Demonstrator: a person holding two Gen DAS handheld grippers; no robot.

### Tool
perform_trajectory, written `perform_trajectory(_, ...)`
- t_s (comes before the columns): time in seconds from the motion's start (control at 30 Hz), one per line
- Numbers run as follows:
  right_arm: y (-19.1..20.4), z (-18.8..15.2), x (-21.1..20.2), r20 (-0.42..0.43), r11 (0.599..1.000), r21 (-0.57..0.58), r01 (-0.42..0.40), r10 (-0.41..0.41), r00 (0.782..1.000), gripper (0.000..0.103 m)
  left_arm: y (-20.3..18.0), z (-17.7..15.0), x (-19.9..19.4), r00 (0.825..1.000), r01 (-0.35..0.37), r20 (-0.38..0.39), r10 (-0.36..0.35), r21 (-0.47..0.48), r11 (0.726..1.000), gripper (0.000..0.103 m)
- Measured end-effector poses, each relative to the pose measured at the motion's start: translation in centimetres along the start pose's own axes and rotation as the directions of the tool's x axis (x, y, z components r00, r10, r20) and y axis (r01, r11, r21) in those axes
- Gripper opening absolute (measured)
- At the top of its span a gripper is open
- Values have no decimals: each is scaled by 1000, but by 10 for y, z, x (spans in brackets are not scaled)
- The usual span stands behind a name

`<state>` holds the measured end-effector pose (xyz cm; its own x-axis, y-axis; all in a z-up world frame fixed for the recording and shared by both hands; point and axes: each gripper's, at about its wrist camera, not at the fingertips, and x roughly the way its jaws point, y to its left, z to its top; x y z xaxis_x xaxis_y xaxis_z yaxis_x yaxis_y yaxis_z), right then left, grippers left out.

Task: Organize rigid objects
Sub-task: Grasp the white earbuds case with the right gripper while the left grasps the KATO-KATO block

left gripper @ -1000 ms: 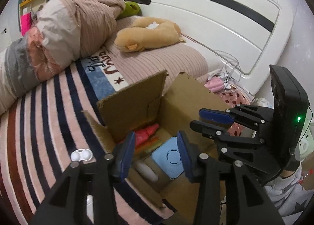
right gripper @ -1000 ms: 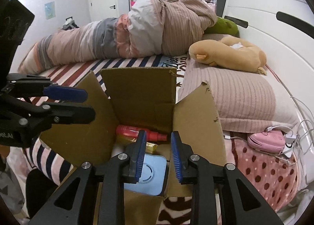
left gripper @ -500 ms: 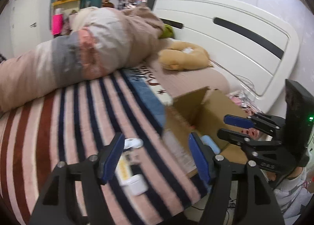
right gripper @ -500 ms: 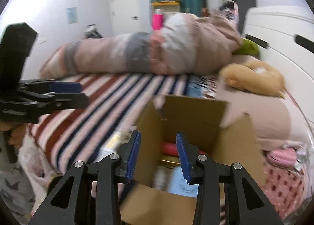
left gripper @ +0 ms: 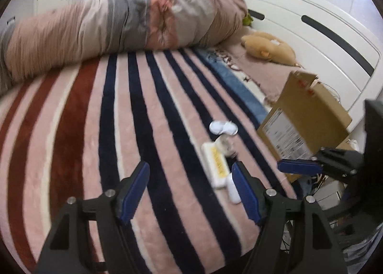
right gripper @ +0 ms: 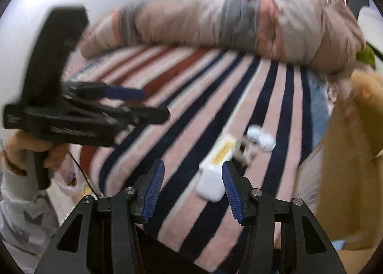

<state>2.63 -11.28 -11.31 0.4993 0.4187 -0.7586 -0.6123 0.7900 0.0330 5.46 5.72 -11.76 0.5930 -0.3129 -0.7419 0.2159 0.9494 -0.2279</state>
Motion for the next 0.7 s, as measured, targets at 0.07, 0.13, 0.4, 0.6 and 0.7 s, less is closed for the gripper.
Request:
perform_trajectory(0.07, -4, -9, 30, -46, 996, 18, 83, -82, 996, 57, 8, -7, 18, 999, 17, -27, -18, -20, 1000, 68)
perform_trajectory(0.13, -14, -18, 56, -93, 992, 67, 104, -98, 991, 57, 13, -11, 35, 998, 23, -52, -24, -35, 999, 68)
perform_trajectory(0.4, -42, -28, 76, -93, 977, 131, 166, -154, 984, 38, 6, -18, 85, 985, 121, -115, -126, -45, 992, 68)
perform_trajectory(0.6, -46, -36, 71, -108, 968, 92, 234, -224, 969, 24, -21, -11, 108, 981, 144, -132, -143, -6, 990, 68)
perform_trajectory(0.7, -50, -39, 71, -106, 969, 112, 218, -207, 973, 24, -33, -10, 117, 986, 105, -128, -103, 12, 994, 68)
